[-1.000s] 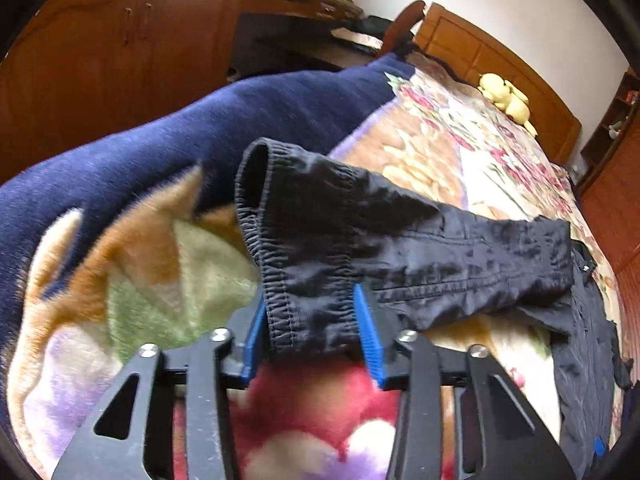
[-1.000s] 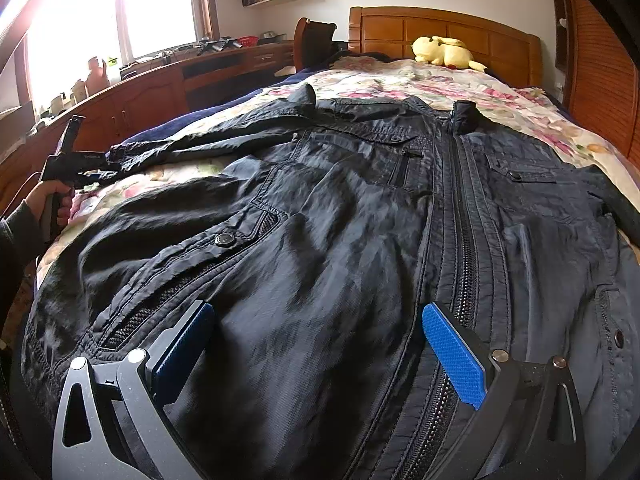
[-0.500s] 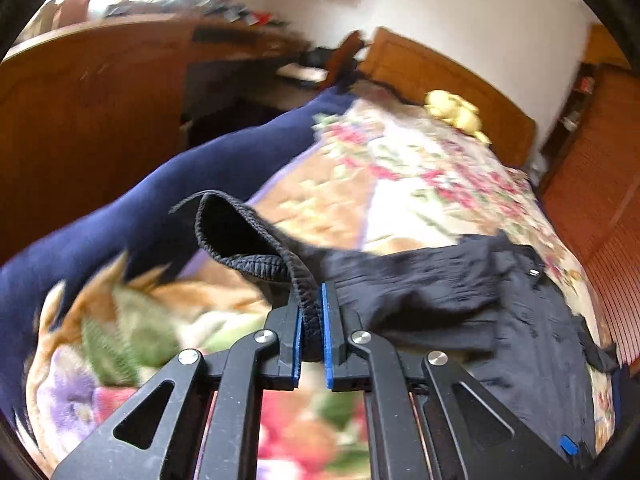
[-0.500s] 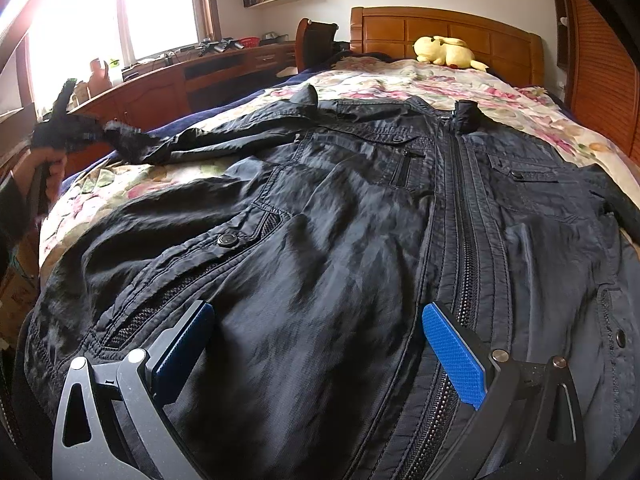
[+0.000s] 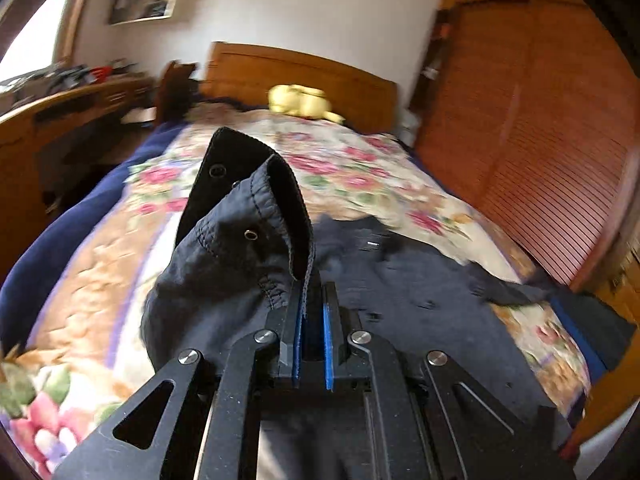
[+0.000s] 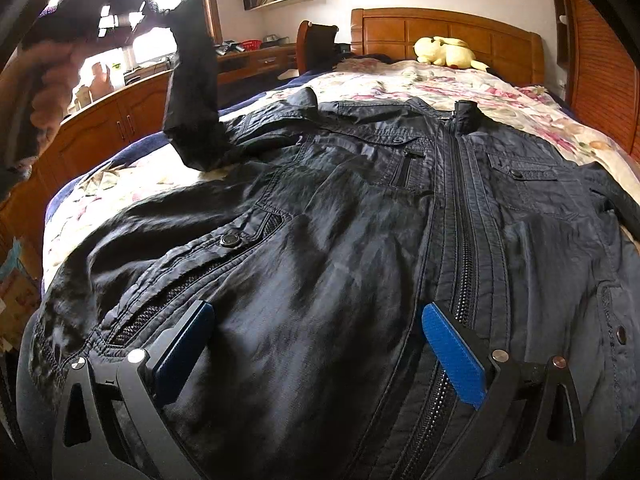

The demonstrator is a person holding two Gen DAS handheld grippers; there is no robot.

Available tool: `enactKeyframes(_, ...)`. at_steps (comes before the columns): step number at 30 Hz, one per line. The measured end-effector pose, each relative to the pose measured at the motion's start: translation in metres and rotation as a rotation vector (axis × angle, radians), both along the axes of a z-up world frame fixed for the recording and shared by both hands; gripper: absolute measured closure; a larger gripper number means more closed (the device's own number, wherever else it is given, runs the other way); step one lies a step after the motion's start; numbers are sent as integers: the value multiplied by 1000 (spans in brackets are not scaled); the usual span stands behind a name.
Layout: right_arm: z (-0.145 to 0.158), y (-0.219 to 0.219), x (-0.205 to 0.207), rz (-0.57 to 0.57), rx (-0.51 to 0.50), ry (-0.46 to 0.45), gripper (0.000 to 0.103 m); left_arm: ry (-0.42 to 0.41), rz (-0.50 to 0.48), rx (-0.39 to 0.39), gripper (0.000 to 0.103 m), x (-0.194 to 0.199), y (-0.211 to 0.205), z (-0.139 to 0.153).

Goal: Fold large clothes
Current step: 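Lift the sleeve with the left tool and fold it across the jacket body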

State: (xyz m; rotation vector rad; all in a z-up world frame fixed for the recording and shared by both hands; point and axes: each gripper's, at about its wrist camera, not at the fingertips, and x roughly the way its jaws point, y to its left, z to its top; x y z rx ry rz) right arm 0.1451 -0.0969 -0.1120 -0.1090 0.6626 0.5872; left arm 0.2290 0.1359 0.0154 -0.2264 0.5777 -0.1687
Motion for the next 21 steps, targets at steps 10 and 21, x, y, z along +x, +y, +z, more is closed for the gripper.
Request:
enactKeyframes(10,0,-1,-1,-1,-2,-2,0,66,-44,144,82,-21,-36,-17)
enactKeyframes(21,0,1,-1,-2,-7,-4,0,120,44,217,71,-52,-8,-74)
